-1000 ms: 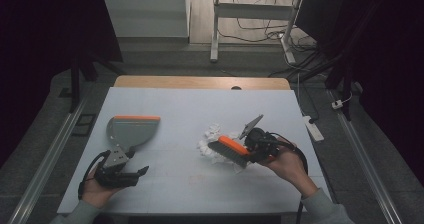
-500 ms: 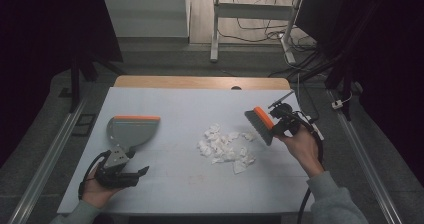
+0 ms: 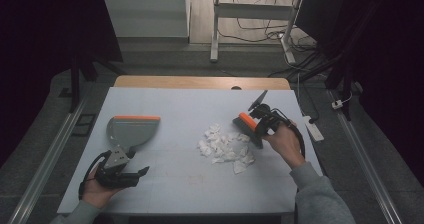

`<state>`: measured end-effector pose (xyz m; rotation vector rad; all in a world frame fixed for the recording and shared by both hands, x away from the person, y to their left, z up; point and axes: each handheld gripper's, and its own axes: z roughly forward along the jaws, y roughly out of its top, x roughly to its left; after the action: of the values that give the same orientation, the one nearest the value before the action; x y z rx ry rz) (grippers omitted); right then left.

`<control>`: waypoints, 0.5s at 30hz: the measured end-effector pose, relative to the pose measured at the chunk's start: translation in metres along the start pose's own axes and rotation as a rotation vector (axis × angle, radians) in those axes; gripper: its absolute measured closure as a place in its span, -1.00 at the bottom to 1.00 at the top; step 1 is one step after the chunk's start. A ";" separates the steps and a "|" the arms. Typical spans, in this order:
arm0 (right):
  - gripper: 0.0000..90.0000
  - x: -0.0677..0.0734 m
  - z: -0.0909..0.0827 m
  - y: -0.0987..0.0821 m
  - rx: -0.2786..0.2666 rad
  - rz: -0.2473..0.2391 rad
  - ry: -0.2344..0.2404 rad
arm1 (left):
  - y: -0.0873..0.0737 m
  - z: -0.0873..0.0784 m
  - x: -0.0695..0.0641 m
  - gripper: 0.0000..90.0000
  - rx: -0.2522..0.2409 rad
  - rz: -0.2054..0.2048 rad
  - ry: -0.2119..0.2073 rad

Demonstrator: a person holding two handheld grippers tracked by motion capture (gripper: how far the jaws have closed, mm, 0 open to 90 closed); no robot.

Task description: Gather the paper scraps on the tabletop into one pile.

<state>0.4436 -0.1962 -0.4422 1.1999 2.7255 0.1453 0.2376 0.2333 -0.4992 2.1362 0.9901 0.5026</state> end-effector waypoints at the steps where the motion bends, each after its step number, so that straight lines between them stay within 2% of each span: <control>1: 0.54 0.006 0.000 0.003 -0.008 -0.003 0.022 | 0.000 0.000 0.000 -0.36 0.001 0.000 0.001; 3: 0.54 0.016 -0.001 0.008 -0.033 -0.007 0.090 | 0.000 0.000 0.001 -0.36 -0.003 -0.004 0.001; 4: 0.54 0.019 -0.002 0.010 -0.050 -0.015 0.108 | 0.000 -0.001 0.001 -0.36 -0.003 -0.004 0.001; 6: 0.54 0.024 -0.005 0.012 -0.076 -0.029 0.090 | -0.001 -0.001 0.001 -0.36 -0.005 -0.005 0.000; 8: 0.54 0.022 -0.011 0.011 -0.109 -0.017 0.092 | -0.001 -0.001 0.001 -0.36 -0.005 -0.004 -0.001; 11: 0.54 0.013 -0.020 0.000 -0.145 0.012 0.094 | -0.002 -0.002 0.002 -0.36 -0.004 -0.006 0.000; 15: 0.54 -0.001 -0.031 -0.023 -0.166 0.045 0.092 | -0.002 -0.001 0.002 -0.35 -0.004 -0.010 0.000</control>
<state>0.4218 -0.2134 -0.4147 1.2364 2.7007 0.4334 0.2370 0.2367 -0.4999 2.1269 0.9986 0.4996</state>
